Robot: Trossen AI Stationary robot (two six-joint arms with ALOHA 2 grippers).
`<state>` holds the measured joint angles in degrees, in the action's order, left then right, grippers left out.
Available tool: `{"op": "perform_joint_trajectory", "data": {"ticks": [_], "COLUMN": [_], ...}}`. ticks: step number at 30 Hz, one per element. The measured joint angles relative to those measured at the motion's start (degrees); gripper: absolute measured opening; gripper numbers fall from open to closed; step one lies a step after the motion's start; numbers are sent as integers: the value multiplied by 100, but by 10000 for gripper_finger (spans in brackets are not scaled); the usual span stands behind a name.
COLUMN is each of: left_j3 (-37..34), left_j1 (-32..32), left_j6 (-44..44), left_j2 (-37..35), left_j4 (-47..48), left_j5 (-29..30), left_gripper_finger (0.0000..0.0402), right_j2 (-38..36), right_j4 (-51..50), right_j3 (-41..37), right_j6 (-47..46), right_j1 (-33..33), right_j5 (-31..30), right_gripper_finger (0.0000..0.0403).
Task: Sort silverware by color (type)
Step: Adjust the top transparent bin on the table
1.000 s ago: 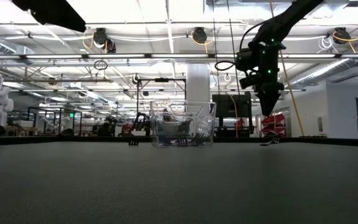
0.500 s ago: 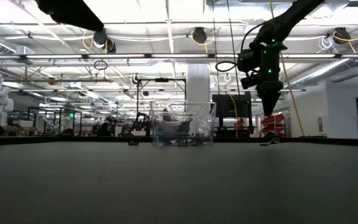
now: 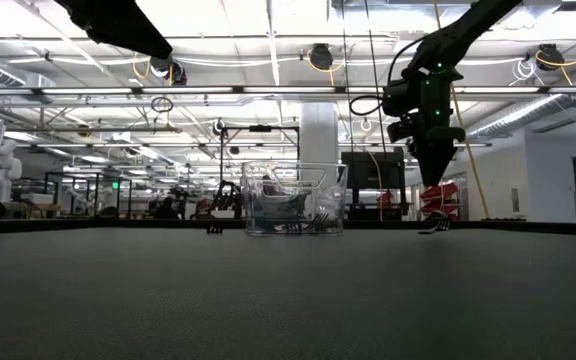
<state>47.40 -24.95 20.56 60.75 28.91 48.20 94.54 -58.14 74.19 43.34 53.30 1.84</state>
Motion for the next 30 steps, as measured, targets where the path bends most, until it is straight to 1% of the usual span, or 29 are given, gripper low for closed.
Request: {"op": "perform_joint_trajectory", "data": {"ticks": [4,7,11,15,21,24,30], "left_j3": [0,0,0,0,0,0,0], "left_j1": [17,15,15,15,13,13,13], "left_j6": [0,0,1,2,2,2,0], "left_j2": [0,0,0,0,0,0,0], "left_j4": [10,13,36,61,57,52,20], "left_j5": [-1,-1,-3,-40,-43,-7,114], "left_gripper_finger": [124,124,124,124,124,124,124], "right_j2": [0,6,150,284,391,400,402], "right_j4": [28,125,206,331,35,-135,-128], "right_j3": [0,0,-2,-2,-2,-4,-4], "right_j6": [299,319,109,-164,-939,-1129,-1433], "right_j1": [7,63,178,188,199,199,201], "right_j5": [-8,-10,-59,-346,-321,-323,-310], "right_gripper_finger": [201,201,201,201,201,201,202]}}
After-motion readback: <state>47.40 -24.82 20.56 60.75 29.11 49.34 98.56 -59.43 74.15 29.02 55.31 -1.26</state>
